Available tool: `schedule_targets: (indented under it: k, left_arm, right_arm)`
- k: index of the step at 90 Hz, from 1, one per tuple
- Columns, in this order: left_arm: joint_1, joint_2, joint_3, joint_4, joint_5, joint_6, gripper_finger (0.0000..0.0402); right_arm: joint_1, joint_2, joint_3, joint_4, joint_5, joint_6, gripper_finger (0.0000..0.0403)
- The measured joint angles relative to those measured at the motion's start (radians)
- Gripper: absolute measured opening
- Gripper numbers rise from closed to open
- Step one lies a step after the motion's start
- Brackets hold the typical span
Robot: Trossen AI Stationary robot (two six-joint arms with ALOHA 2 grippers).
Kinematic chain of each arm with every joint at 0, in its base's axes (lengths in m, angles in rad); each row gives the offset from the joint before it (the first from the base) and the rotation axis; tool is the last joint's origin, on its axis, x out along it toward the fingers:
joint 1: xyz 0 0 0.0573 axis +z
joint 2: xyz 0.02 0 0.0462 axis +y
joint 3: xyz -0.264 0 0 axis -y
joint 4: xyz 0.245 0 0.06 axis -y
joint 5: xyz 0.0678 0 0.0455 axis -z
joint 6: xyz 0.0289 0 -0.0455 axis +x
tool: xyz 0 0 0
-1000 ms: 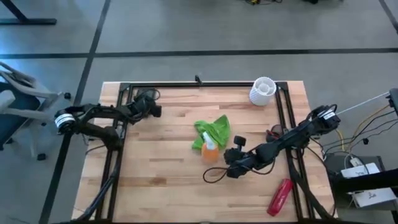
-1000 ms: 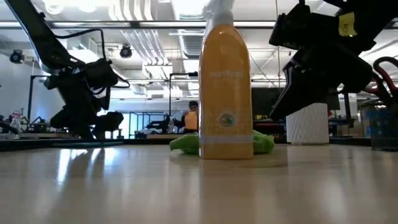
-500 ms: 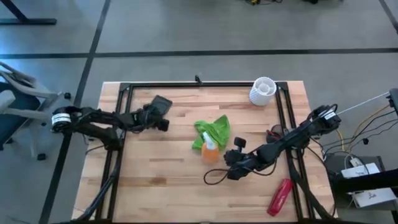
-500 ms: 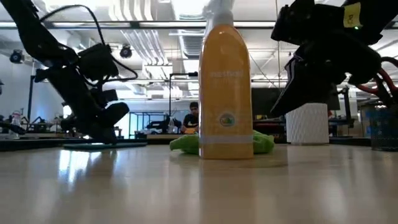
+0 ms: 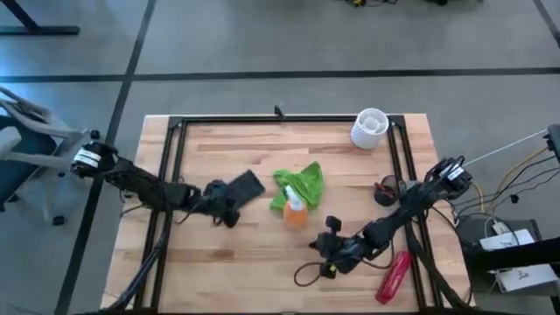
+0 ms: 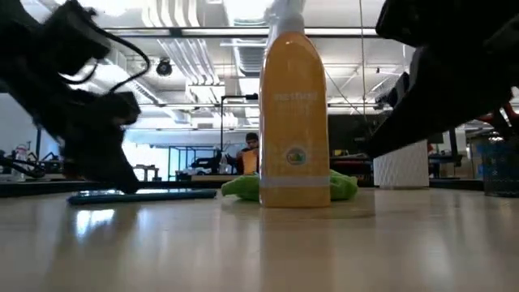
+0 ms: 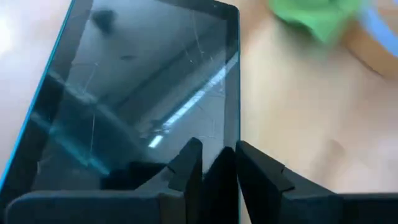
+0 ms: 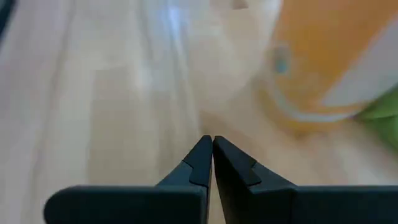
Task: Apply microfiber cloth
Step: Spray the front and back of the tablet with the spray bottle
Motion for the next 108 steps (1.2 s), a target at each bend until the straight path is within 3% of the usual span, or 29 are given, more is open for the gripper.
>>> schedule_targets:
  k: [7, 19, 40, 51, 59, 75, 84, 94, 108]
  left_arm:
    - [-0.082, 0.010, 0.000, 0.068, 0.000, -0.012, 0.0079]
    - [-0.213, 0.061, -0.001, 0.186, -0.090, -0.018, 0.0079]
    - [-0.328, 0.289, 0.034, 0.429, -0.130, -0.093, 0.0079]
    - [-0.364, 0.414, 0.120, 0.495, -0.141, -0.014, 0.0079]
    - [-0.385, 0.463, 0.208, 0.515, -0.094, 0.078, 0.0079]
    - [-0.388, 0.446, 0.346, 0.453, -0.062, 0.217, 0.0080]
    - [-0.388, 0.401, 0.409, 0.400, -0.142, 0.254, 0.0080]
    - [-0.388, 0.400, 0.434, 0.242, -0.197, 0.237, 0.0080]
    - [-0.388, 0.396, 0.447, 0.061, -0.204, 0.088, 0.0080]
  right_arm:
    - [0.022, 0.050, 0.028, 0.057, 0.009, -0.002, 0.0000]
    - [0.039, 0.138, 0.120, 0.066, 0.016, -0.003, 0.0000]
    - [0.044, 0.278, 0.361, -0.044, 0.009, -0.085, 0.0000]
    - [0.043, 0.318, 0.479, -0.157, 0.022, -0.141, 0.0000]
    - [0.044, 0.341, 0.544, -0.242, 0.037, -0.185, 0.0000]
    - [0.048, 0.367, 0.627, -0.362, 0.036, -0.224, 0.0000]
    - [0.053, 0.387, 0.655, -0.393, 0.028, -0.248, 0.0000]
    - [0.056, 0.399, 0.672, -0.415, -0.007, -0.281, 0.0000]
    - [0.065, 0.395, 0.676, -0.521, -0.024, -0.293, 0.0010]
